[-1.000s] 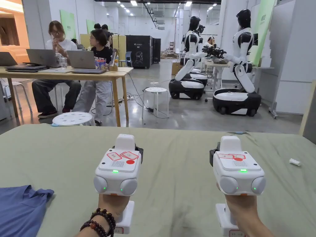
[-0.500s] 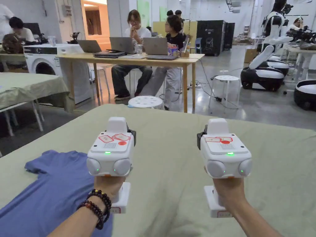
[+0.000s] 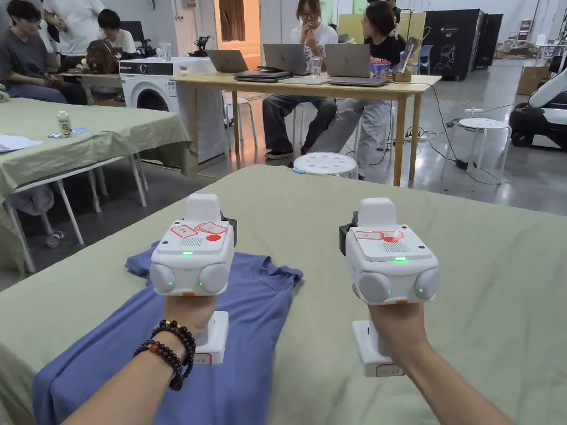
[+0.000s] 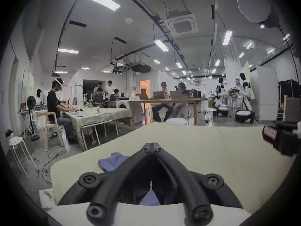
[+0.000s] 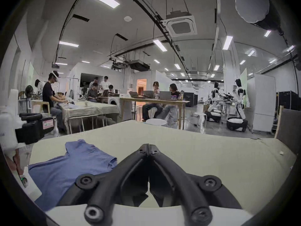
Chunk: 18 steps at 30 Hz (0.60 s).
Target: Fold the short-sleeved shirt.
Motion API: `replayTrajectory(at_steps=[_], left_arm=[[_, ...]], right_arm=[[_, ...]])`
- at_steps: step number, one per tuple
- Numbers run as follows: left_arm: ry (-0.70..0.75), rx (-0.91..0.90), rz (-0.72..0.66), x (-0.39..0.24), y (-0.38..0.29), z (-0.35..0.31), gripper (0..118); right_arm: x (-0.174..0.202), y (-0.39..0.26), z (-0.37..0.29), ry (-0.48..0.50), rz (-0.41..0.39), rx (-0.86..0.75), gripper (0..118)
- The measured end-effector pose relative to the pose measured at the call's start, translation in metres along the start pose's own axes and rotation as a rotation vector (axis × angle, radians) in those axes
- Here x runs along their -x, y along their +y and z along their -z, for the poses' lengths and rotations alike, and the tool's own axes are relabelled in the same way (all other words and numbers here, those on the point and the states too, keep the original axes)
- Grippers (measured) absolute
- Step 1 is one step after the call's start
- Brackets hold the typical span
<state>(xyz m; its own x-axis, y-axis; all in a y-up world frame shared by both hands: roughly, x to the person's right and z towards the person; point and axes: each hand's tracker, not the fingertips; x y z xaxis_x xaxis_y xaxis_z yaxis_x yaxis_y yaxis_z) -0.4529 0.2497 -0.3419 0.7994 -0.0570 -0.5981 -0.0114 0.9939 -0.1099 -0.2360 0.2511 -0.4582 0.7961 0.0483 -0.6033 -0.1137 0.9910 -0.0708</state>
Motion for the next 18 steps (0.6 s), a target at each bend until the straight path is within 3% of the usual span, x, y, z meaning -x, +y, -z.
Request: replayTrajectory(at_steps=[5,9,11,12,14,16,18], left_arm=[[-0.053,0.338,0.139,-0.002,-0.008,0.04,0],[-0.172,0.602,0.043,-0.005,-0.022,0.081,0],[-0.175,0.648,0.07,-0.016,-0.031,0.084,0],[-0.192,0.687,0.087,-0.021,-0.039,0.093,8],[-0.259,0.79,0.065,-0.027,-0.059,0.115,65],[-0.266,0.87,0.053,-0.035,-0.082,0.138,104],[-0.215,0.799,0.069,-0.042,-0.098,0.144,106]], right_arm=[[-0.005,-0.007,0.004,0.009,0.016,0.023,5],[-0.002,-0.016,0.004,0.015,-0.034,0.026,5],[-0.003,-0.023,0.007,0.028,-0.045,0.035,5],[-0.003,-0.027,0.008,0.037,-0.049,0.042,5],[-0.002,-0.035,0.009,0.045,-0.056,0.06,0],[-0.004,-0.044,0.012,0.049,-0.052,0.085,0],[-0.007,-0.053,0.016,0.068,-0.035,0.098,0]])
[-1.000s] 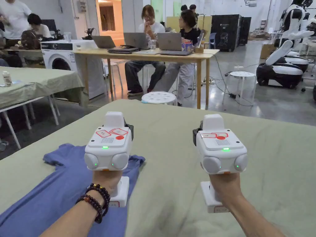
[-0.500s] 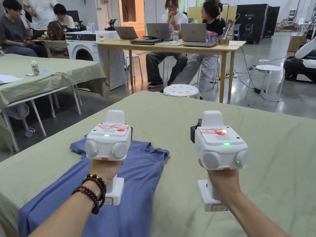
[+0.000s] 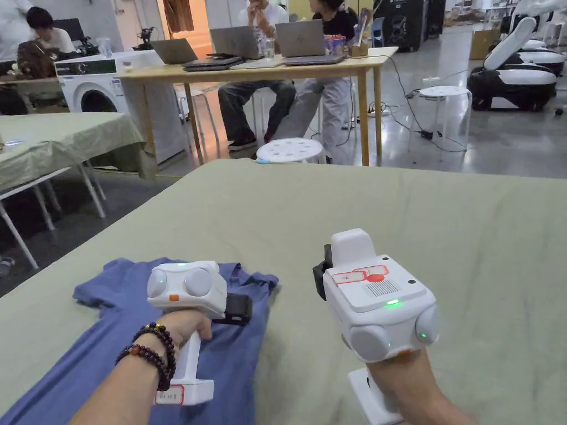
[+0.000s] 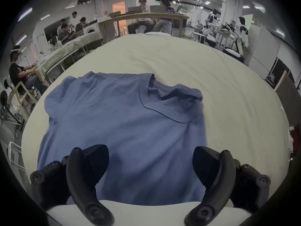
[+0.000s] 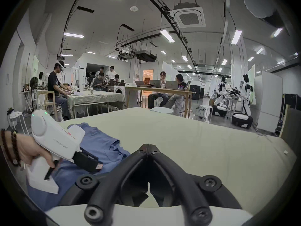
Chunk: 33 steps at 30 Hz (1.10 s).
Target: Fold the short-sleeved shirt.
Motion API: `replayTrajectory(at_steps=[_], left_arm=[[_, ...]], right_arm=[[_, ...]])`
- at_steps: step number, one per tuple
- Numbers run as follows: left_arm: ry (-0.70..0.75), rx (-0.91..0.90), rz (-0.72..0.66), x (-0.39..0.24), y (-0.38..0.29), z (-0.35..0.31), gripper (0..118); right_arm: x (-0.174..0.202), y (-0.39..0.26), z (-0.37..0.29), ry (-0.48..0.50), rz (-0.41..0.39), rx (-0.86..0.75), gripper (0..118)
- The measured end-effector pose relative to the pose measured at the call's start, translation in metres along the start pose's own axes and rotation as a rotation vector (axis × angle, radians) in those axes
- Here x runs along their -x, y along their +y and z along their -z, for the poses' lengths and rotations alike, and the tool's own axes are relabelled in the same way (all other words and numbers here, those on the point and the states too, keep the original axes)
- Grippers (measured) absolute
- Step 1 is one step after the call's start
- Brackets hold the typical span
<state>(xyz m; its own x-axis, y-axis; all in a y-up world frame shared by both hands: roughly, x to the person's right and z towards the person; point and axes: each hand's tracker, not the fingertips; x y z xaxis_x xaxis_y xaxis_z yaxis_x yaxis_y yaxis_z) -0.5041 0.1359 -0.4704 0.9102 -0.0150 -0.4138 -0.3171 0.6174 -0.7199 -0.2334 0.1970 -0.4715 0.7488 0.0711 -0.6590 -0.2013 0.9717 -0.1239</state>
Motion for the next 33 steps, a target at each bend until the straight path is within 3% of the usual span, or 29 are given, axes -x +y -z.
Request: replayTrajectory(at_steps=[4,7,9,12,16,18,21,24,29,33], left_arm=[[0.001,0.057,-0.004,-0.002,-0.003,0.034,115],[0.012,0.04,0.008,-0.003,0.001,0.037,110],[0.012,0.042,0.01,0.0,0.005,0.035,90],[0.038,0.011,0.006,0.004,0.009,0.023,36],[0.08,-0.032,-0.033,0.021,0.006,0.01,8],[0.013,-0.07,-0.083,0.026,0.004,0.001,7],[0.051,-0.125,0.014,0.015,0.004,-0.02,7],[0.041,-0.145,-0.002,0.005,0.012,-0.039,7],[-0.042,-0.223,0.061,-0.036,0.027,-0.073,7],[-0.163,-0.278,0.119,-0.104,0.038,-0.094,7]], right_arm=[[-0.006,-0.012,0.008,0.004,0.018,0.032,0],[-0.01,-0.021,0.016,0.005,0.038,0.043,0],[-0.012,-0.024,0.018,0.004,0.047,0.042,0],[-0.011,-0.023,0.016,0.012,0.049,0.039,0],[-0.005,-0.018,0.009,0.022,0.032,0.031,0],[-0.003,-0.015,0.003,0.026,0.021,0.025,0],[-0.004,-0.013,0.0,0.022,-0.008,0.011,0],[-0.017,-0.008,-0.009,-0.004,0.019,-0.004,0],[-0.056,-0.003,-0.03,-0.089,0.052,-0.009,0],[-0.106,-0.003,-0.058,-0.19,0.055,-0.018,0]])
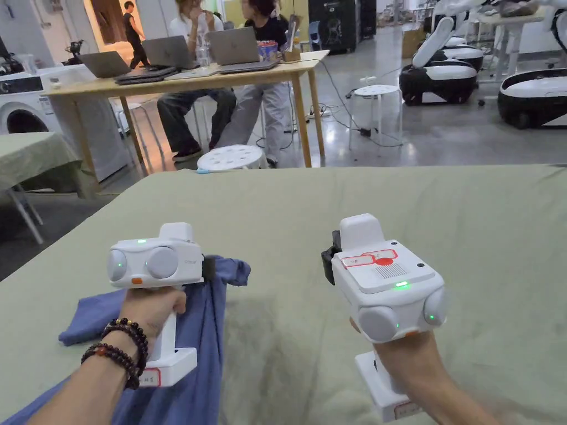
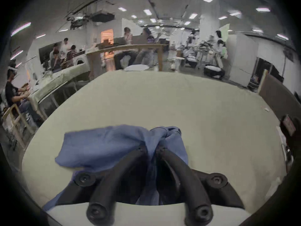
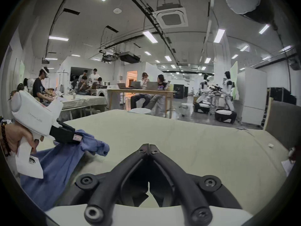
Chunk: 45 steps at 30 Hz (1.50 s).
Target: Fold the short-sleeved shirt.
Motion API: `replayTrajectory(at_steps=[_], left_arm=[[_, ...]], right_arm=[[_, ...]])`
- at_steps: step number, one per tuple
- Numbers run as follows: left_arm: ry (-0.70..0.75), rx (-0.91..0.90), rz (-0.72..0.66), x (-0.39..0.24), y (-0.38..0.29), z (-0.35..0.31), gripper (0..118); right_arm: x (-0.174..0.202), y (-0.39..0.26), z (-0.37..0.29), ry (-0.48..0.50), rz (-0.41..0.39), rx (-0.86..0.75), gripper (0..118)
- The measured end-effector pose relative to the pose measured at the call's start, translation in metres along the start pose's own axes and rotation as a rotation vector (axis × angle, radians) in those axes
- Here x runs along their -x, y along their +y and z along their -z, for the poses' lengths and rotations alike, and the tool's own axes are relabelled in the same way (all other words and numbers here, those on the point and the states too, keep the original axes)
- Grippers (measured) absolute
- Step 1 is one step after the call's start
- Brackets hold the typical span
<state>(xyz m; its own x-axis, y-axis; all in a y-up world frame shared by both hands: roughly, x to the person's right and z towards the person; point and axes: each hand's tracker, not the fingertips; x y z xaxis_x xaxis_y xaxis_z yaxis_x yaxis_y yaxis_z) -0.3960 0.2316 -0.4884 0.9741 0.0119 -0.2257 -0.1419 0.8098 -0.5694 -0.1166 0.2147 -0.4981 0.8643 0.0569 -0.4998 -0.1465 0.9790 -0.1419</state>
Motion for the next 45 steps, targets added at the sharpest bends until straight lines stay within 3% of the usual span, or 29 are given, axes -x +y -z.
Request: replayTrajectory(at_steps=[7,17,21,24,27,29,30,31,32,37,42,45], left_arm=[[-0.265,-0.072,0.116,-0.182,0.032,-0.005,7],[-0.706,-0.068,0.302,-0.45,0.006,-0.033,7],[-0.776,0.048,0.401,-0.513,-0.048,-0.019,7],[-0.731,0.121,0.499,-0.538,-0.097,-0.002,7],[-0.695,0.144,0.468,-0.541,-0.118,0.009,8],[-0.686,0.122,0.46,-0.539,-0.118,0.01,23],[-0.683,0.107,0.46,-0.537,-0.115,0.009,48],[-0.665,0.099,0.472,-0.537,-0.11,0.008,106],[-0.611,0.081,0.498,-0.536,-0.103,0.002,118],[-0.648,-0.021,0.361,-0.491,-0.06,-0.02,111],[-0.497,-0.173,0.307,-0.402,-0.027,-0.036,95],[-0.386,-0.188,0.249,-0.335,-0.016,-0.035,56]], right_arm=[[-0.117,0.008,-0.067,-0.272,-0.017,0.021,0],[-0.302,-0.013,-0.195,-0.695,0.061,0.07,0],[-0.346,-0.031,-0.236,-0.795,0.082,0.121,0],[-0.362,-0.044,-0.252,-0.819,0.088,0.141,0],[-0.367,-0.054,-0.256,-0.822,0.094,0.161,0],[-0.364,-0.057,-0.255,-0.812,0.091,0.171,0],[-0.364,-0.057,-0.247,-0.803,0.087,0.177,0],[-0.361,-0.057,-0.244,-0.795,0.084,0.179,0],[-0.356,-0.057,-0.24,-0.78,0.079,0.182,0],[-0.332,-0.048,-0.218,-0.711,0.068,0.159,0],[-0.294,-0.037,-0.187,-0.615,0.081,0.132,0],[-0.265,-0.032,-0.164,-0.553,0.071,0.132,0]])
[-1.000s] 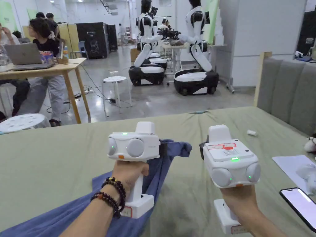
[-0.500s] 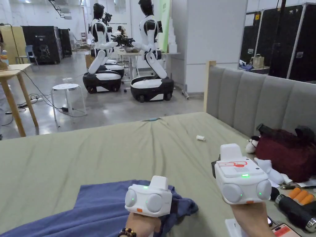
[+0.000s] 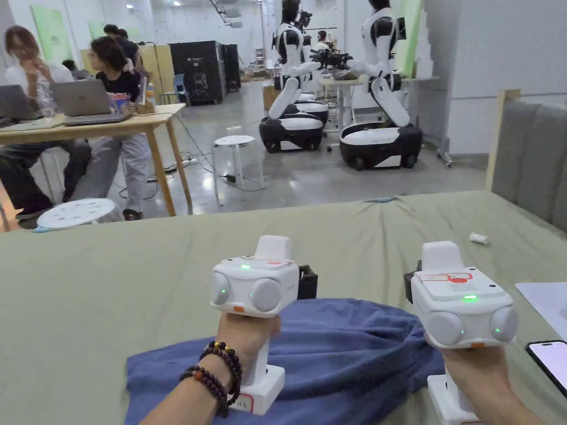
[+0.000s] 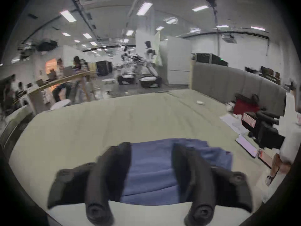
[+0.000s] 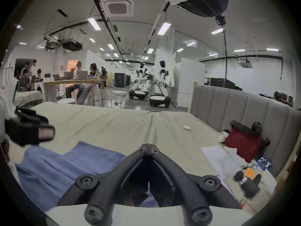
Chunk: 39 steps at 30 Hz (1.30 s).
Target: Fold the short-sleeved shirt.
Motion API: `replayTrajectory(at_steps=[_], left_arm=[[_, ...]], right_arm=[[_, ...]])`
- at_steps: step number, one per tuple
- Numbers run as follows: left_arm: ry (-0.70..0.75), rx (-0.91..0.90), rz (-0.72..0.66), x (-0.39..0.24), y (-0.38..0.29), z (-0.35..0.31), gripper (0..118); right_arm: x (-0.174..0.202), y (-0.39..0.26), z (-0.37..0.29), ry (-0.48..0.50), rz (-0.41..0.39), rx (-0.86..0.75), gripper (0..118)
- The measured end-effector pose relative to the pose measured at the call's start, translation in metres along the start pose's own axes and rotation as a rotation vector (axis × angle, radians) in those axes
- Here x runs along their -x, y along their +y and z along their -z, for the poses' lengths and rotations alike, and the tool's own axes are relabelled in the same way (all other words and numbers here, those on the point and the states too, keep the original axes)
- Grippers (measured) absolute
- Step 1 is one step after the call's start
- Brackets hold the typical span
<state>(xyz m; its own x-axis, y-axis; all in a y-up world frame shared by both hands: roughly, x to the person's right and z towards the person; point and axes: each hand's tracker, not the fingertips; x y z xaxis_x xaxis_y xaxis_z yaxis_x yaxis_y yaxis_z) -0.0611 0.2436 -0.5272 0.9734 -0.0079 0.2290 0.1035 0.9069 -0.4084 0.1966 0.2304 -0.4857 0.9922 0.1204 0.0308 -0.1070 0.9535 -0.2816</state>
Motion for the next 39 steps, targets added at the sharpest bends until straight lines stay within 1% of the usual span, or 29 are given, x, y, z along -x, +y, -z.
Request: replayTrajectory(at_steps=[2,3,4,6,8,11,15,16,17,19,20,22,26,29,32,35,36,37,38,39], left_arm=[[0.094,0.007,-0.033,0.041,-0.007,-0.016,10],[0.157,0.004,-0.059,0.059,-0.01,-0.024,0],[0.222,0.001,-0.079,0.075,-0.013,-0.032,0],[0.225,0.035,-0.139,0.113,-0.021,-0.045,0],[0.276,0.066,-0.135,0.137,-0.026,-0.053,0],[0.28,0.072,-0.132,0.161,-0.03,-0.057,0],[0.314,0.121,-0.165,0.184,-0.03,-0.048,0],[0.312,0.146,-0.16,0.191,-0.032,-0.042,14],[0.308,0.171,-0.158,0.197,-0.035,-0.035,41],[0.303,0.24,-0.159,0.208,-0.044,-0.018,108],[0.306,0.265,-0.158,0.213,-0.05,-0.007,117],[0.336,0.276,-0.143,0.219,-0.06,0.012,111],[0.319,0.369,-0.163,0.227,-0.085,0.047,110],[0.312,0.391,-0.151,0.231,-0.101,0.067,108],[0.289,0.447,-0.161,0.233,-0.115,0.079,101],[0.297,0.425,-0.189,0.232,-0.119,0.076,98],[0.294,0.429,-0.188,0.231,-0.116,0.075,91],[0.279,0.431,-0.197,0.23,-0.113,0.073,76],[0.272,0.427,-0.202,0.228,-0.11,0.07,59],[0.276,0.415,-0.192,0.226,-0.107,0.066,33]], right_arm=[[0.022,0.001,0.003,0.042,-0.007,0.001,0],[0.033,0.001,0.003,0.065,-0.011,0.003,0],[0.042,0.002,0.003,0.082,-0.016,0.006,0],[0.059,0.004,-0.003,0.123,-0.026,0.01,0],[0.072,0.006,-0.005,0.14,-0.036,0.006,0],[0.081,0.008,-0.005,0.155,-0.046,-0.002,0],[0.084,0.013,0.007,0.194,-0.053,0.001,0],[0.085,0.012,0.008,0.186,-0.066,-0.005,0],[0.085,0.01,0.008,0.174,-0.082,-0.013,0],[0.085,0.008,0.016,0.161,-0.101,-0.022,0],[0.086,0.006,0.019,0.155,-0.105,-0.018,0],[0.086,0.001,0.027,0.15,-0.105,-0.003,0],[0.085,-0.011,0.041,0.146,-0.119,0.027,0],[0.084,-0.022,0.051,0.142,-0.134,0.051,0],[0.081,-0.026,0.06,0.141,-0.146,0.068,0],[0.08,-0.028,0.063,0.131,-0.15,0.071,0],[0.08,-0.026,0.061,0.13,-0.146,0.071,0],[0.08,-0.025,0.057,0.129,-0.142,0.071,0],[0.081,-0.025,0.056,0.128,-0.137,0.07,0],[0.081,-0.024,0.056,0.128,-0.133,0.068,0]])
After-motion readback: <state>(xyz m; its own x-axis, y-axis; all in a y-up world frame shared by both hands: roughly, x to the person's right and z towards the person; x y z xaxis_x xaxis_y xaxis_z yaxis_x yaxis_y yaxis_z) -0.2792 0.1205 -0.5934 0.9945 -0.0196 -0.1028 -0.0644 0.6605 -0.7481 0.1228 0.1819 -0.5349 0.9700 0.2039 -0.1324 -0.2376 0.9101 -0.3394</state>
